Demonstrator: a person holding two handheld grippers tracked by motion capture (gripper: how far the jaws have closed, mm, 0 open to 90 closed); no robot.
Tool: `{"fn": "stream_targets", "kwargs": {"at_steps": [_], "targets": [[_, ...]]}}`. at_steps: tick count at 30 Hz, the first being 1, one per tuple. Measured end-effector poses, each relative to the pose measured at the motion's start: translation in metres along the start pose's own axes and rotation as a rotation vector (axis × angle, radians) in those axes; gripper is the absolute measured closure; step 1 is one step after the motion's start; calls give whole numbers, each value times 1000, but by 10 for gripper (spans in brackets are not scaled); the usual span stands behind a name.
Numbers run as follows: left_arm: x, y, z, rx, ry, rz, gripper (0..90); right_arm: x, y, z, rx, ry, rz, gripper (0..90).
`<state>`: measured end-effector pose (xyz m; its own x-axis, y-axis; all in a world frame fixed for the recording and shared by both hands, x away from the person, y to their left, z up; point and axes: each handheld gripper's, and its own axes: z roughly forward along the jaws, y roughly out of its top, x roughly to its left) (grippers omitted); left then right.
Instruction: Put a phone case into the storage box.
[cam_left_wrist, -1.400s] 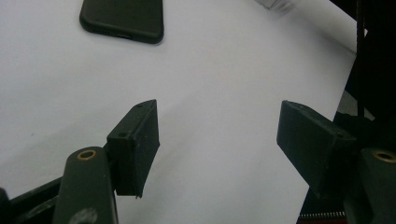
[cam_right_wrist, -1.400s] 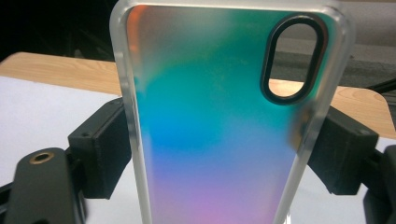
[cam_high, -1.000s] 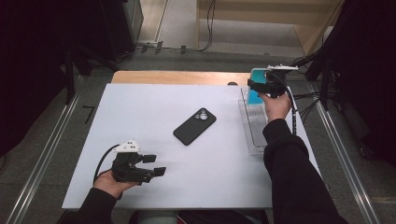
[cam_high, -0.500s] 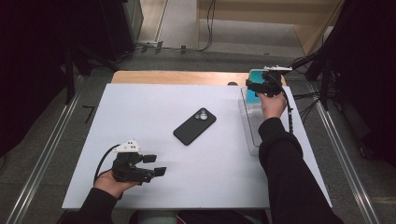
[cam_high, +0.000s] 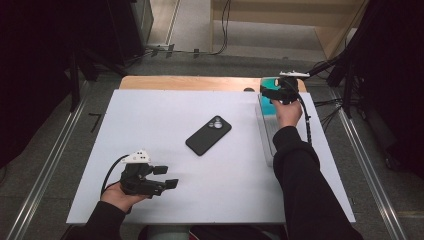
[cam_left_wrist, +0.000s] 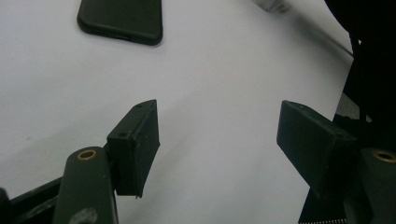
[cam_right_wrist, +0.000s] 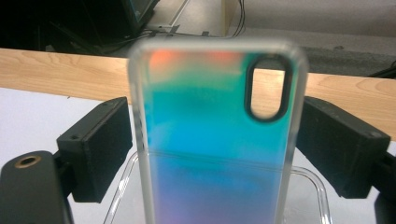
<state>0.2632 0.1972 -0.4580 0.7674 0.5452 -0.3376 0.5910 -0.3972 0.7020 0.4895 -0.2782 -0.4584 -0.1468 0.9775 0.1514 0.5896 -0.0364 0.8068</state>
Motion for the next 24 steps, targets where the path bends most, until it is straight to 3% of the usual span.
{"fn": "stream_targets", "kwargs": {"at_steps": [11, 18, 24], "targets": [[2, 1, 0, 6, 6, -15, 303, -1, 3, -9, 36, 35, 25, 68], [3, 2, 1, 10, 3, -29, 302, -2, 8, -27, 101, 55, 47, 68], [5, 4, 2, 16, 0, -42, 302, 4, 10, -47, 120, 74, 26, 68]]}}
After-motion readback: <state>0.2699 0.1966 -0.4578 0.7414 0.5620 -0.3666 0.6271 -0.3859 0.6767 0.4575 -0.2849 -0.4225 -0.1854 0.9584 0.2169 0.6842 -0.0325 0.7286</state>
